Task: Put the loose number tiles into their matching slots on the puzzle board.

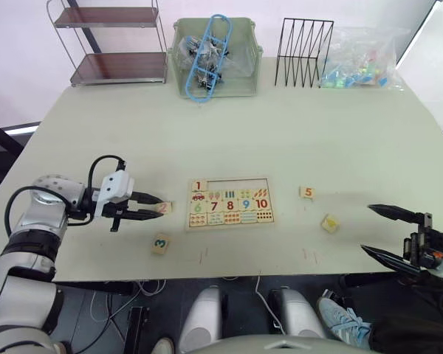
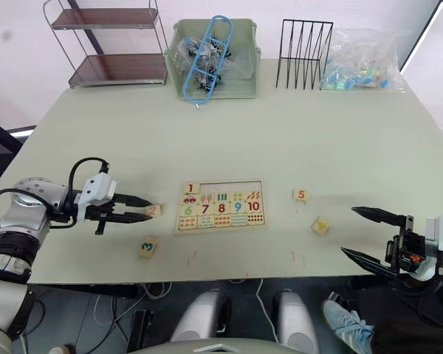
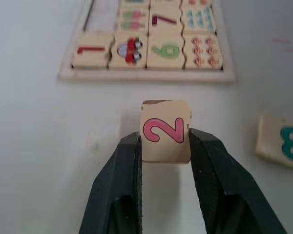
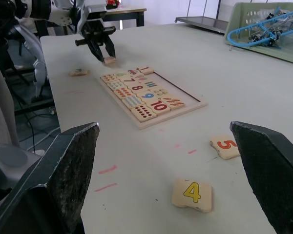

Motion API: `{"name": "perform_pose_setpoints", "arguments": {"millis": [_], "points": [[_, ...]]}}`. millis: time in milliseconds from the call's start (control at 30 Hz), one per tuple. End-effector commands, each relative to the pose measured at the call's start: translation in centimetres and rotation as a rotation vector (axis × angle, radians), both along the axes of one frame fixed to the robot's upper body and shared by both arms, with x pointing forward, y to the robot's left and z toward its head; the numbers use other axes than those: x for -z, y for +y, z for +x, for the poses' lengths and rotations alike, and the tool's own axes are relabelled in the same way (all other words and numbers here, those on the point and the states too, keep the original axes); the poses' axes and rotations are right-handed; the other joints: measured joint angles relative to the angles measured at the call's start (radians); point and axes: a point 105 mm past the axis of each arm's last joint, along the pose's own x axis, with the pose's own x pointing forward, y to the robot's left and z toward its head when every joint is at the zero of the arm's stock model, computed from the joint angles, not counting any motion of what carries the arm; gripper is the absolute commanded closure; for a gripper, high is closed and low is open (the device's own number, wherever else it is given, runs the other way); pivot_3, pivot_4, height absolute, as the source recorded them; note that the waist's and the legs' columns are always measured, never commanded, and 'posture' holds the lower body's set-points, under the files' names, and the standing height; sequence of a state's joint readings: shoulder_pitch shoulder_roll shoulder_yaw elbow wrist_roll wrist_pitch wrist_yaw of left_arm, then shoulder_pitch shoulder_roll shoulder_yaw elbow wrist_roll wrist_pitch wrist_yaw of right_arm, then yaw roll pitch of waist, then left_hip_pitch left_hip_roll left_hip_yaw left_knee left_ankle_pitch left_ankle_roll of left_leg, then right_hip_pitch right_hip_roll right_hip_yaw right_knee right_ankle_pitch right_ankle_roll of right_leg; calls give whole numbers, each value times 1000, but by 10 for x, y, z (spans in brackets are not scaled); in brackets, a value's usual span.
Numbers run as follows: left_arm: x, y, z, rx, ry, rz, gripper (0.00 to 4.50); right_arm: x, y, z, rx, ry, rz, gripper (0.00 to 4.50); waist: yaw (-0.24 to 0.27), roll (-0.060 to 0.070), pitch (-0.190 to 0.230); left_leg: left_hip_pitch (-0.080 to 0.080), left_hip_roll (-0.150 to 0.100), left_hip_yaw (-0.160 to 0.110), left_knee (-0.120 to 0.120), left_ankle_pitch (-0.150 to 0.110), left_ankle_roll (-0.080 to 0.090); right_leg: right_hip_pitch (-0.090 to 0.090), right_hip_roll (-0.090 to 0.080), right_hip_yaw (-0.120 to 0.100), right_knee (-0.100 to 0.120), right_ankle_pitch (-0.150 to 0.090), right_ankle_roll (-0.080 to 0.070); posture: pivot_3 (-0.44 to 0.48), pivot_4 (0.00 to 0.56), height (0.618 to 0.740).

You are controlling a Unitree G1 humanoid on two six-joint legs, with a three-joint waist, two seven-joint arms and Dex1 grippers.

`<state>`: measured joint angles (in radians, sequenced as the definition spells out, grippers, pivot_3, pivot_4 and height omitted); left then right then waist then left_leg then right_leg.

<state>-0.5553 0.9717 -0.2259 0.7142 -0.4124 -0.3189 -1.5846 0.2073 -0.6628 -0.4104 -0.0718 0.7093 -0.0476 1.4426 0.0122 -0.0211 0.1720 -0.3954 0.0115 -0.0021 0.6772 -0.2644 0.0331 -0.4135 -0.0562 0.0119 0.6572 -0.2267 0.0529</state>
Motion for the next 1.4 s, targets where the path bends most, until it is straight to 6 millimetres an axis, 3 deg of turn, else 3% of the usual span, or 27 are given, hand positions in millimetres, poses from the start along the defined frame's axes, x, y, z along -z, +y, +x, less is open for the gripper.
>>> {"name": "perform_pose_setpoints", "arguments": {"millis": [33,400,633,867,1133,1400], "points": [[-31,1,2,-14,-33,-54,3598,-7,0,-3,13,-39,2,0,0,0,0,0,0,0,0,0,0,0,0,0,0,0,0,0,150,740],[-63,-32,28,-47,-75,-41,3598,1,14,-5,35,-44,54,0,2,0,0,0,-2,0,1,0,0,0,1,0,0,0,0,0,150,740],[-71,-69,38,47,-26,35,3598,6,17,-14,80,-49,83,0,1,0,0,0,-2,0,1,0,0,0,2,1,0,0,0,0,150,740],[-64,-92,52,100,-33,127,3598,10,20,-17,108,-57,93,0,-3,0,1,0,-2,0,1,0,0,0,3,1,0,0,0,0,150,740],[-63,-117,52,162,-67,181,3598,10,19,-20,138,-68,103,0,-2,0,1,-1,-2,0,1,0,0,0,3,1,0,0,0,0,150,740],[-50,-115,58,109,-59,253,3598,7,22,-18,147,-82,99,0,-2,0,1,-1,-2,0,1,0,0,0,3,1,0,0,0,0,150,740]]}}
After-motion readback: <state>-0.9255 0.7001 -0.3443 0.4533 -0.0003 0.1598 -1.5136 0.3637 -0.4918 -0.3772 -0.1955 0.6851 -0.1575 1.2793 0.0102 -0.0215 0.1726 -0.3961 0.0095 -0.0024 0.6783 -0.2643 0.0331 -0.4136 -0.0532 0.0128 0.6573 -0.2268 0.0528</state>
